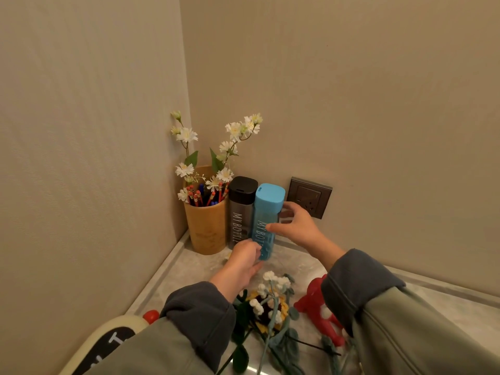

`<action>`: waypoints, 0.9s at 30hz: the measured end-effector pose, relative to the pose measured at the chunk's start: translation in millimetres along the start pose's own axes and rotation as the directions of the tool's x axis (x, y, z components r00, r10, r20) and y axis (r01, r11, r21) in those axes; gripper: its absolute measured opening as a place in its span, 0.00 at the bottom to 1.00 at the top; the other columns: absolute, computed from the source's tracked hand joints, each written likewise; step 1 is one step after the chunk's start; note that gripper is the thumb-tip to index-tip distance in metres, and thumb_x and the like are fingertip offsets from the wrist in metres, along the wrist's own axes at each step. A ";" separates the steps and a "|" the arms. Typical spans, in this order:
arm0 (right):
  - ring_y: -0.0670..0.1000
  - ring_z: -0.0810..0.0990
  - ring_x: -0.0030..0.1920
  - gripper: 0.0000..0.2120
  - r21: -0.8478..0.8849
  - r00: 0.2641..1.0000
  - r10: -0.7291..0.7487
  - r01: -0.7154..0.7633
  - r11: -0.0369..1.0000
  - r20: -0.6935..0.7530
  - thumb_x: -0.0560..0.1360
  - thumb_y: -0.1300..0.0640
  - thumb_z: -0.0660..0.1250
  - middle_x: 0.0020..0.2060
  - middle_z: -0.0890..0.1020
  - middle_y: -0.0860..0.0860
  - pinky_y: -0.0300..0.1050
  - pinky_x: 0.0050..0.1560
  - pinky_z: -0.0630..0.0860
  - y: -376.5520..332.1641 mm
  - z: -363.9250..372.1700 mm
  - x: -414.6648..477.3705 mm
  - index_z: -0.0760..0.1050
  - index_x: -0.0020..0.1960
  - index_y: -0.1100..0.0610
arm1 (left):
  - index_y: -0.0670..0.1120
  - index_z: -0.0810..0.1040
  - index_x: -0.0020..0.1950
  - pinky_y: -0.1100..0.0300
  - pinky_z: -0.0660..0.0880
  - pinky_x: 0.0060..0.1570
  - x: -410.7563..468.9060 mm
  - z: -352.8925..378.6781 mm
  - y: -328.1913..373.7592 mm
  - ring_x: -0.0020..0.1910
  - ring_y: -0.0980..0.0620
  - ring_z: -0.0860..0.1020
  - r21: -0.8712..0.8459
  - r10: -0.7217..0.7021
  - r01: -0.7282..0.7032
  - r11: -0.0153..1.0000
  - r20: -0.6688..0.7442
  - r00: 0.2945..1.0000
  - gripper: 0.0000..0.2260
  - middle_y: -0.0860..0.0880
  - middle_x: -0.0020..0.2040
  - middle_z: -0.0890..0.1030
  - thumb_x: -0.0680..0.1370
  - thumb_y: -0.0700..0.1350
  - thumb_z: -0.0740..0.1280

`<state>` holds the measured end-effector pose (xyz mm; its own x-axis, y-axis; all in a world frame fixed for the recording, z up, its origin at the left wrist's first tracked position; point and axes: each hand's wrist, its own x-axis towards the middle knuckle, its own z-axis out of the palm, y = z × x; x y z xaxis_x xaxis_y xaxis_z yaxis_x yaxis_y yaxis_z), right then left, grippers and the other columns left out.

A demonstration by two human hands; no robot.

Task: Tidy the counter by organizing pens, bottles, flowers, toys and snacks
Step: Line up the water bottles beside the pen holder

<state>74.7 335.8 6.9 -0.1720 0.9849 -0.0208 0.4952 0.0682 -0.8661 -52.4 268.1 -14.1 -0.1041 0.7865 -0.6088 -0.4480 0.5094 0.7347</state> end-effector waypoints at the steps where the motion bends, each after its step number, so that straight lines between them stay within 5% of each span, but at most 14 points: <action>1: 0.51 0.76 0.57 0.36 -0.041 1.000 0.019 -0.019 0.999 0.010 0.66 0.56 0.79 0.57 0.76 0.51 0.48 0.56 0.76 1.5 1.9 0.1 0.67 0.69 0.54 | 0.43 0.67 0.70 0.50 0.70 0.62 0.3 -0.9 -0.1 0.54 0.50 0.74 -0.001 -0.008 0.008 1.000 -0.003 1.000 0.19 0.48 0.48 0.76 0.79 0.33 0.57; 5: 0.49 0.75 0.55 0.37 -0.092 0.998 0.054 -0.052 0.994 0.016 0.66 0.56 0.79 0.54 0.75 0.49 0.51 0.54 0.79 6.4 9.9 -0.4 0.66 0.70 0.52 | 0.41 0.68 0.70 0.47 0.68 0.66 0.8 -1.5 0.9 0.64 0.46 0.73 -0.038 -0.037 0.038 0.999 0.012 0.999 0.19 0.42 0.61 0.76 0.79 0.33 0.56; 22: 0.52 0.77 0.57 0.39 -0.066 0.994 0.107 -0.105 0.992 0.023 0.67 0.57 0.78 0.55 0.74 0.51 0.55 0.58 0.78 5.1 10.1 -8.8 0.63 0.73 0.52 | 0.41 0.66 0.71 0.45 0.67 0.68 -3.7 -1.9 2.2 0.69 0.45 0.69 -0.028 -0.034 0.034 0.999 0.003 0.999 0.20 0.42 0.68 0.72 0.80 0.33 0.57; 27: 0.52 0.75 0.58 0.35 0.024 0.992 0.119 -0.118 0.993 -0.029 0.71 0.56 0.74 0.60 0.73 0.54 0.47 0.54 0.76 -7.5 -1.7 -32.3 0.63 0.73 0.53 | 0.42 0.70 0.68 0.51 0.71 0.58 -22.2 2.2 12.2 0.61 0.47 0.75 0.016 0.047 -0.048 0.999 0.054 0.997 0.16 0.45 0.58 0.78 0.80 0.38 0.60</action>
<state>78.0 303.7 14.9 -0.0874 0.9902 -0.1093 0.4914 -0.0526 -0.8693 -53.6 257.7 9.0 -0.0770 0.8273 -0.5564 -0.4279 0.4766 0.7679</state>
